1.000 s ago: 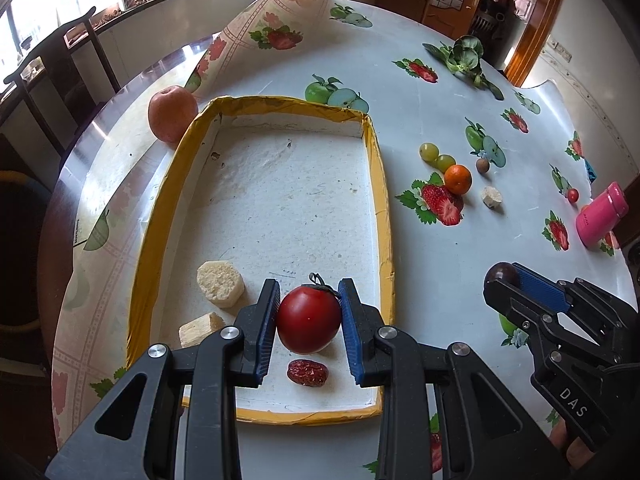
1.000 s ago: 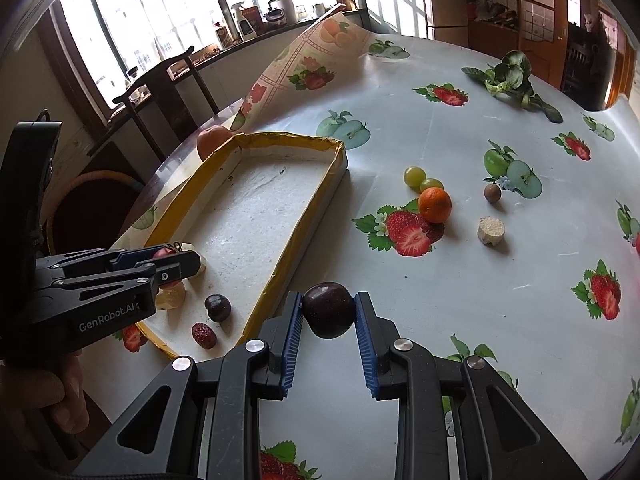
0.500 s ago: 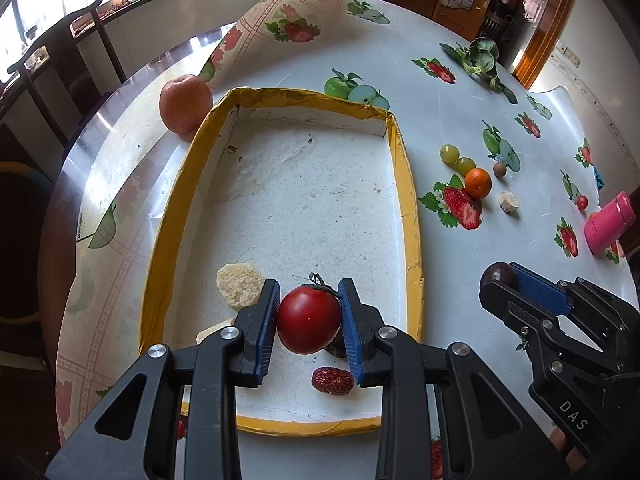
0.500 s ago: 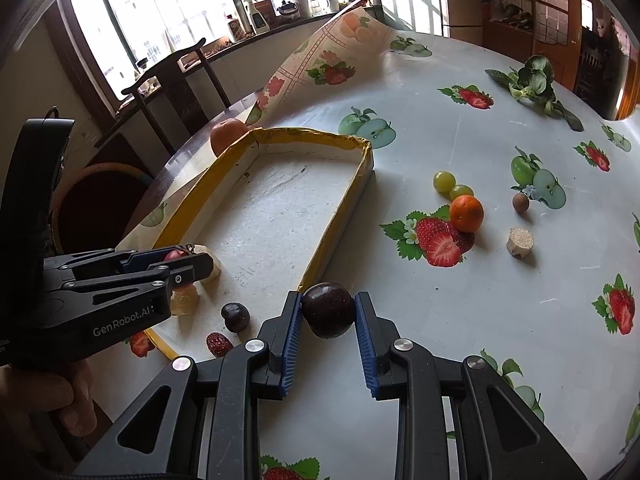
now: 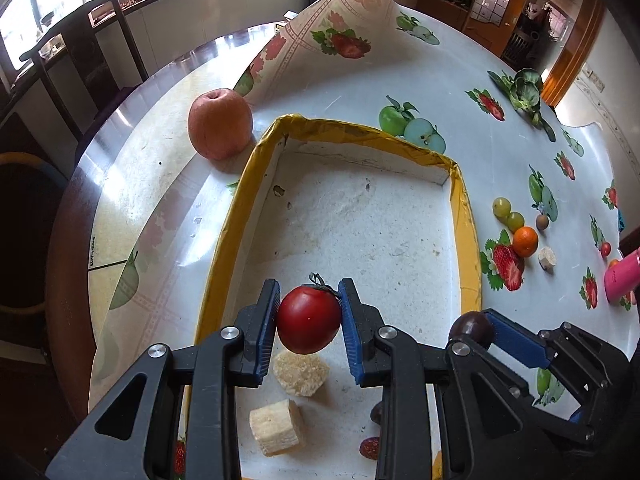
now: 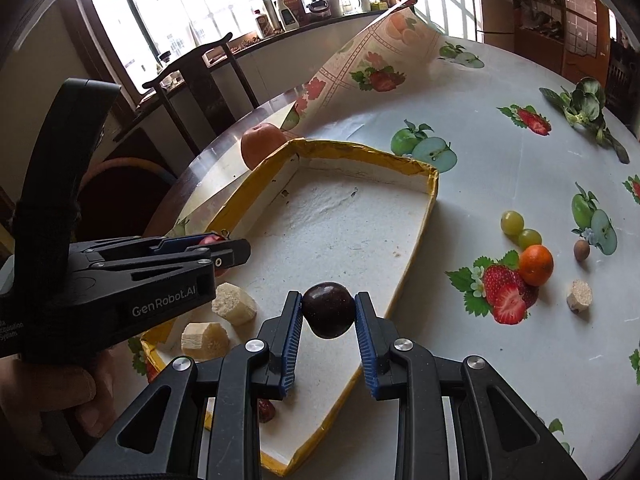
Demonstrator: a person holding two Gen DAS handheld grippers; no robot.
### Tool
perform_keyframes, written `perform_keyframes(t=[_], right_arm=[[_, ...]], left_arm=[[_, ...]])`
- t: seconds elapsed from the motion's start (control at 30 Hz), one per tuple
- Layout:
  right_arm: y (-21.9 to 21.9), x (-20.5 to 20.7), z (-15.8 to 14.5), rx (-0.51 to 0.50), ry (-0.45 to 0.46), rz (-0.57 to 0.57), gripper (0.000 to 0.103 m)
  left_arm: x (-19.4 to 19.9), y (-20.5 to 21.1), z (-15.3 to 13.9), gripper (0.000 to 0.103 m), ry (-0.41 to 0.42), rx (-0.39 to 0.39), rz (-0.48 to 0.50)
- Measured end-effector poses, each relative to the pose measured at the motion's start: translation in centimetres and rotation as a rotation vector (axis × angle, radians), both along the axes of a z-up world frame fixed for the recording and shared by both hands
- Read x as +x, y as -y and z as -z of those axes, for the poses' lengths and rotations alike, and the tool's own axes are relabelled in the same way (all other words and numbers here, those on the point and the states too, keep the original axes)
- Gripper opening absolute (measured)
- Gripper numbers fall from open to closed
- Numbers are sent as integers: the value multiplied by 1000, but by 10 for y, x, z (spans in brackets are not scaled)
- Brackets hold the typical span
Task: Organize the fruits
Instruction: 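Carry the tomato with the left tool while the right tool carries the plum over the tray, then open the left tool to drop the tomato while the right tool drops the plum in the tray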
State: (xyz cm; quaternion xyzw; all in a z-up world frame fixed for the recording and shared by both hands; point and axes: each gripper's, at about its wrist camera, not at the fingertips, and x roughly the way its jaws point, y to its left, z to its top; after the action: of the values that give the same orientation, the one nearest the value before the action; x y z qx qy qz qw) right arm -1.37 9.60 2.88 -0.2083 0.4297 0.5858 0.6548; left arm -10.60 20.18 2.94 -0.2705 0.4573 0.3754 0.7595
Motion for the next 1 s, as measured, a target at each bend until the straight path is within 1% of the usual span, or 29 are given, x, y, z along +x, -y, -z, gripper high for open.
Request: perform_keyframes(t=[0.2,0.4,0.5,0.6,0.67,0.73,0.77,0.8,0.83,0.9,1.0], right_arm=[[-21,-13,26,-59,-9,-50,27],[-26,-18,45,-102,-10,-82,27],[-27,-18,52,-122,-5,-95,30],[-26,-19,57,-131,2,-93,29],[-25,-19,56,-125,-4,-100,32],[-24,-20,53,-119,-3,-105,41],[-23,-20,50,-113,3,-106,43],[-21,-21,48,-109,7,-107,44],[-19,-21,46,-108,10,-107,44],[-14,-21,42,-102,7,-103,44],[-5,-18,35,-93,5,-90,44]], left_arm=[[7,-9,19,27,-29,-29,0],[14,-6,39,27,-69,-52,15],[16,-4,48,27,-90,-71,20],[14,-2,51,28,-99,-77,16],[13,0,50,28,-105,-74,17],[11,1,47,28,-103,-72,12],[9,2,44,28,-102,-68,10],[8,3,41,32,-101,-61,7],[7,4,37,43,-100,-52,2],[4,7,29,55,-91,-31,-10],[2,11,21,55,-70,-17,-14]])
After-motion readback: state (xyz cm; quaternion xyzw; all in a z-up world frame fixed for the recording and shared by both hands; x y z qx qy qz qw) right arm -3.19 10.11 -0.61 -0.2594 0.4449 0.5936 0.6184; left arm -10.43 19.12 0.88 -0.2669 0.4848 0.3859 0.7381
